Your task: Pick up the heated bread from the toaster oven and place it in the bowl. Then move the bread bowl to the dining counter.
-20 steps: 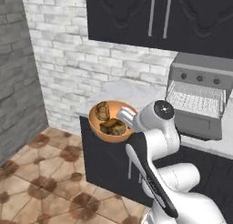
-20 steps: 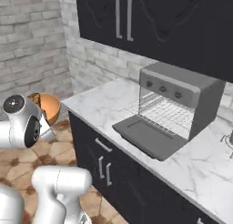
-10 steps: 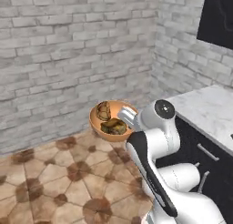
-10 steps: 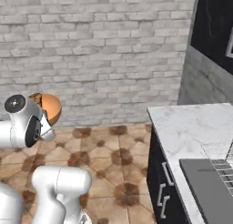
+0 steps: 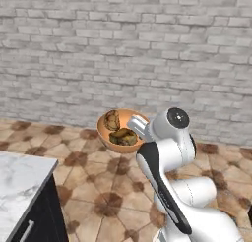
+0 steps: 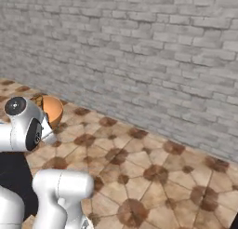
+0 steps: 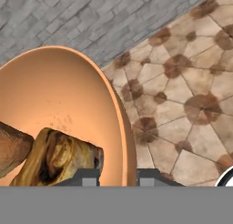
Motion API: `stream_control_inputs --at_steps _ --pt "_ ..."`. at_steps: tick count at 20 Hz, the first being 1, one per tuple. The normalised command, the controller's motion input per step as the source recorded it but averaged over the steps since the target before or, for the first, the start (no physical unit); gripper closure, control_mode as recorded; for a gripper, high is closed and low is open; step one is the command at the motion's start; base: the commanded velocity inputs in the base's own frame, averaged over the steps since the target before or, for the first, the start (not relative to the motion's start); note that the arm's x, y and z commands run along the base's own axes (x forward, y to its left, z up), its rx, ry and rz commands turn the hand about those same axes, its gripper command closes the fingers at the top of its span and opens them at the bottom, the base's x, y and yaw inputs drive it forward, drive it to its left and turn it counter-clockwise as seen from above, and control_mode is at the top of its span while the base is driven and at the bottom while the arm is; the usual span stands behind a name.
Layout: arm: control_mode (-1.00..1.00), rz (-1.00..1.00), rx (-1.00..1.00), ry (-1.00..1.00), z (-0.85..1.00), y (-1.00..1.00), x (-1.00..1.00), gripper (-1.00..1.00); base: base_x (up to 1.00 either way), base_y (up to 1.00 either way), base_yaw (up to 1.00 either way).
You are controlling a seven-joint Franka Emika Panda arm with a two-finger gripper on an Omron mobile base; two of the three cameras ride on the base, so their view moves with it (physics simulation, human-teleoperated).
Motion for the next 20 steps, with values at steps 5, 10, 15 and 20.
stream_control_inputs --at_steps 5,10,15,20 --pt "1.00 0.00 0.00 0.00 0.00 0.00 0.00 1.00 0.00 0.00 1.00" --pt "1.00 0.00 0.00 0.00 0.00 0.00 0.00 1.00 0.00 0.00 1.00" --pt "1.00 0.00 0.00 0.00 0.00 0.00 0.00 1.00 0.08 0.00 0.98" --pt "1.00 0.00 0.00 0.00 0.00 0.00 0.00 1.00 0.70 0.02 0.18"
